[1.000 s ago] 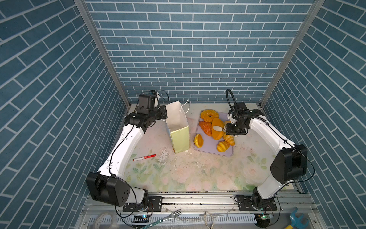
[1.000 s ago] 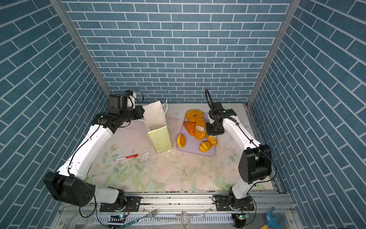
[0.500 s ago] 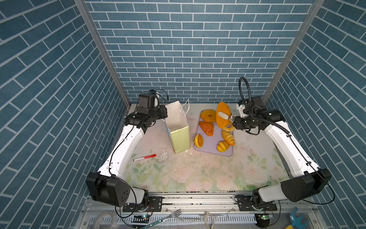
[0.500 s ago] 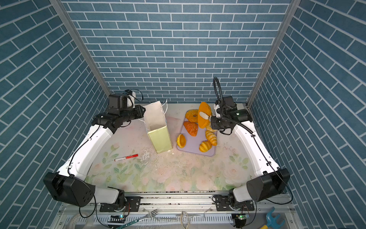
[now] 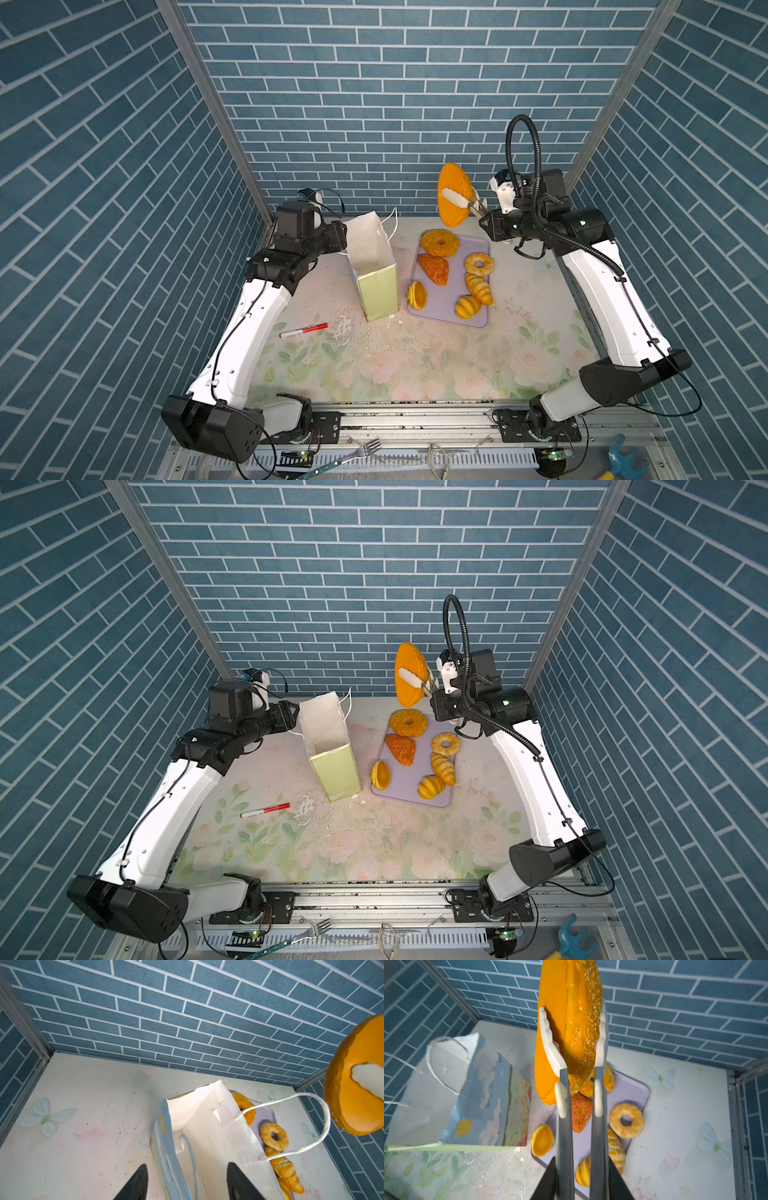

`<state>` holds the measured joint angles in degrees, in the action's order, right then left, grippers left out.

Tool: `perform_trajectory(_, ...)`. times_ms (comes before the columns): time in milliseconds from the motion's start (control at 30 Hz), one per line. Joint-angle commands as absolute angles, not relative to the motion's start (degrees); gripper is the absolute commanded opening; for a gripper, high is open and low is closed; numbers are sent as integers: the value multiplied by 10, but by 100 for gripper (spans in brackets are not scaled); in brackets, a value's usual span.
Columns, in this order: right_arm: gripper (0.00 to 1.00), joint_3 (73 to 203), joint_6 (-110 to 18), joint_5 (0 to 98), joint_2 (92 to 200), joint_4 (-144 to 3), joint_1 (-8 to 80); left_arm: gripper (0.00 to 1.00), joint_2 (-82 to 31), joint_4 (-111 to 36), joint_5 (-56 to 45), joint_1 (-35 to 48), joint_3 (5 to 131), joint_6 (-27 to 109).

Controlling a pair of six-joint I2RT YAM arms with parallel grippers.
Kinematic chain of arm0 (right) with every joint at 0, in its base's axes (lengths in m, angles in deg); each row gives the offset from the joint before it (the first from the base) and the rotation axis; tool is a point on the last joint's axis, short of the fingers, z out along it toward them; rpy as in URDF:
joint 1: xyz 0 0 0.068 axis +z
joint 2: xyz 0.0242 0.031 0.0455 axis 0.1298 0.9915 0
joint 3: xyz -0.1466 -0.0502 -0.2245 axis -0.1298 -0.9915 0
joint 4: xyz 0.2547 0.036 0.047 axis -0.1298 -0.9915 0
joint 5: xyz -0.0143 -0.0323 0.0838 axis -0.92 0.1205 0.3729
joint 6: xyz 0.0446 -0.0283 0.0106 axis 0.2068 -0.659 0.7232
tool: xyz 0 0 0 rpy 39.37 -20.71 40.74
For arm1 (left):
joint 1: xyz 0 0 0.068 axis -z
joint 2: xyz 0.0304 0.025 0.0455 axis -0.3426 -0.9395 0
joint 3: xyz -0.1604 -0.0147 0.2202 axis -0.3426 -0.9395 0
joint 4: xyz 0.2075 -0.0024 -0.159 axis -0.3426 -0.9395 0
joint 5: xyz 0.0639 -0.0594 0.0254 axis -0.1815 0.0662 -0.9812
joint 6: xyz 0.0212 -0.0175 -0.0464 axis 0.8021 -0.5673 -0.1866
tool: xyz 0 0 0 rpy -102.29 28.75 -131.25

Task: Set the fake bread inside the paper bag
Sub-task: 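Lift the orange sesame bun in the tongs and carry it toward the bag, then open the tongs above the bag to drop the sesame bun inside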

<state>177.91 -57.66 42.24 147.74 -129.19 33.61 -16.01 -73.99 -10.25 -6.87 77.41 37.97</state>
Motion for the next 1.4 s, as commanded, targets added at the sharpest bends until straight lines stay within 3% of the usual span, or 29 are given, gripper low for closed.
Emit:
perform_trajectory(0,18,1857,-623,423,1499,-1269,369,62,-160,-748,-109,-66,761,389)
perform_trajectory(267,18,2028,-648,435,1586,-1303,424,59,-174,-739,-90,-67,756,386)
perform_trajectory(467,18,2083,-680,476,1622,-1296,472,47,-193,-734,-83,-67,759,379)
perform_trajectory(733,18,2057,-701,492,1628,-1293,537,26,-200,-725,-81,-67,758,369)
perform_trajectory(1000,17,1953,-650,479,1614,-1291,541,9,-188,-722,-82,-67,746,363)
perform_trajectory(1367,19,1900,-626,477,1616,-1292,544,4,-180,-719,-80,-66,739,361)
